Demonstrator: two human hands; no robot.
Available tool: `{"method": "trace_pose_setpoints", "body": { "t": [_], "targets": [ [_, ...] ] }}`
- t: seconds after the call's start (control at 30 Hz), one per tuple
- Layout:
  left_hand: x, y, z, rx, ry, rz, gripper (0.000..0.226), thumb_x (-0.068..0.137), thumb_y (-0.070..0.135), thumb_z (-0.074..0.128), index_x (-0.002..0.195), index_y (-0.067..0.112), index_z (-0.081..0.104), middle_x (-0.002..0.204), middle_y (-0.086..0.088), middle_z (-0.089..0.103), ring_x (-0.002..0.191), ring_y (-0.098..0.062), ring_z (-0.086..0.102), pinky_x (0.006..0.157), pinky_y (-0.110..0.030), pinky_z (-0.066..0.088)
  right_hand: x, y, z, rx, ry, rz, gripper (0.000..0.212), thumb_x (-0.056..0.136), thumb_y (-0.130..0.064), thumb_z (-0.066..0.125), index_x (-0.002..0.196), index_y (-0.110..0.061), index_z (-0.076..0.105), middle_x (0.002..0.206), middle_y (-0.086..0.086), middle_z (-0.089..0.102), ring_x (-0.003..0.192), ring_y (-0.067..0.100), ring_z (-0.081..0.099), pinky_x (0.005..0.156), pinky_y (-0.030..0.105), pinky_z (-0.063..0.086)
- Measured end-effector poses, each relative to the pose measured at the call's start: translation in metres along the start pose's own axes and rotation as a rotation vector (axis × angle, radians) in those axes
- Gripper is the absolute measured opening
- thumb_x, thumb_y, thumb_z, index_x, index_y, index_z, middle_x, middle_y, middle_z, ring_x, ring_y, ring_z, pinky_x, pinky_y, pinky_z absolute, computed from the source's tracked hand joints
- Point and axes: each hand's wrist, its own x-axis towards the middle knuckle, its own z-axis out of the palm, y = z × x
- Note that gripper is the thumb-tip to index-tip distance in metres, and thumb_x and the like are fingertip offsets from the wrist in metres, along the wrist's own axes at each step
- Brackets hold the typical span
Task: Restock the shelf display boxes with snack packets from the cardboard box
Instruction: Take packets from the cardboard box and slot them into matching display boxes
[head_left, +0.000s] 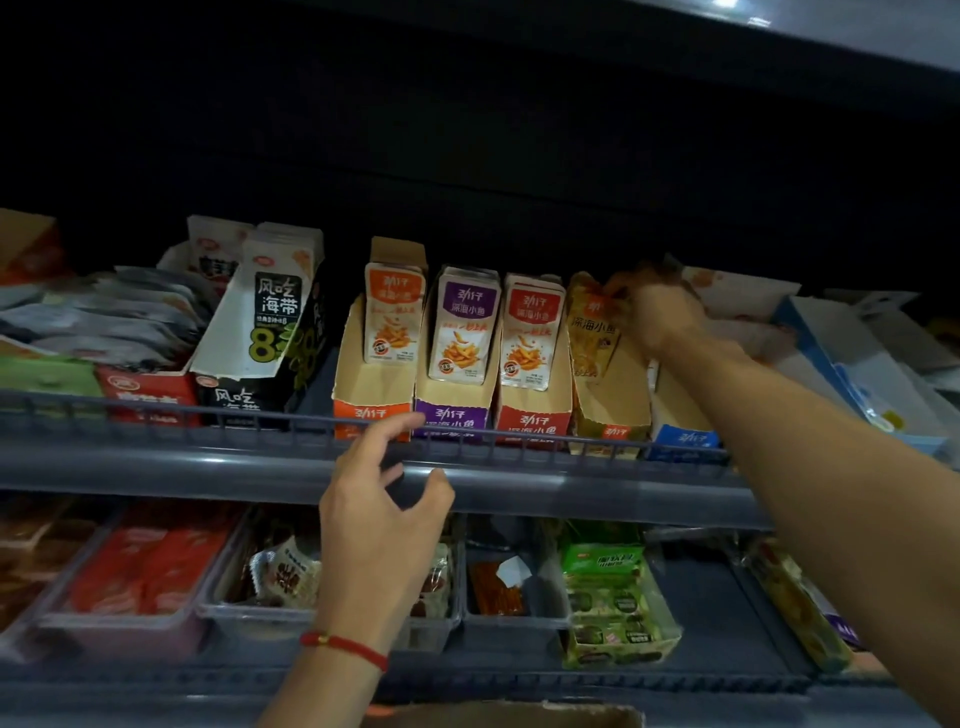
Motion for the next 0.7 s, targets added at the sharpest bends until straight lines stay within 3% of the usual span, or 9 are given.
{"method": "trace_pose_setpoints", "body": {
  "t": [0.3, 0.47, 0.57, 0.7],
  "targets": [
    [-0.0036, 0.0022, 0.0026, 0.023, -0.012, 0.018, 0.053, 0.086, 0.011, 0.074, 0.12, 0.048, 0.056, 0.133, 0.021, 0.049, 0.116, -0.009, 0.058, 0.084, -0.015, 0.05, 0.0004, 0.0019, 0.0052, -0.107, 0.072, -0.042, 0.029, 0.099, -0.021, 0.058, 0.128, -0.022, 0.054, 0.128, 0.01, 0.053, 0.111, 0.031, 0.058, 0.093, 0.045, 0.051],
    [-0.0044, 0.0023, 0.0028, 0.022, -0.023, 0.02, 0.052, 0.087, 0.009, 0.073, 0.119, 0.047, 0.055, 0.13, 0.018, 0.054, 0.107, -0.004, 0.061, 0.064, -0.001, 0.047, 0.0022, 0.0015, 0.0084, -0.128, 0.099, -0.072, 0.028, 0.099, -0.024, 0.058, 0.127, -0.022, 0.054, 0.125, 0.01, 0.054, 0.107, 0.03, 0.059, 0.091, 0.045, 0.053],
    [-0.0061, 0.0003, 0.0032, 0.045, -0.019, 0.037, 0.05, 0.088, 0.011, 0.073, 0.12, 0.045, 0.055, 0.128, 0.016, 0.056, 0.1, 0.003, 0.06, 0.066, -0.002, 0.048, 0.0028, 0.0012, 0.0081, -0.145, 0.117, -0.084, 0.028, 0.098, -0.023, 0.059, 0.126, -0.022, 0.055, 0.124, 0.009, 0.053, 0.105, 0.03, 0.059, 0.087, 0.045, 0.054],
    [-0.0097, -0.0003, 0.0025, 0.069, -0.031, 0.064, 0.047, 0.088, 0.01, 0.072, 0.118, 0.043, 0.057, 0.123, 0.016, 0.059, 0.098, 0.002, 0.063, 0.069, -0.002, 0.05, -0.0061, 0.0015, 0.0, -0.133, 0.192, -0.158, 0.022, 0.097, -0.022, 0.064, 0.118, -0.023, 0.06, 0.116, 0.007, 0.059, 0.096, 0.027, 0.065, 0.078, 0.044, 0.058]
  ]
}}
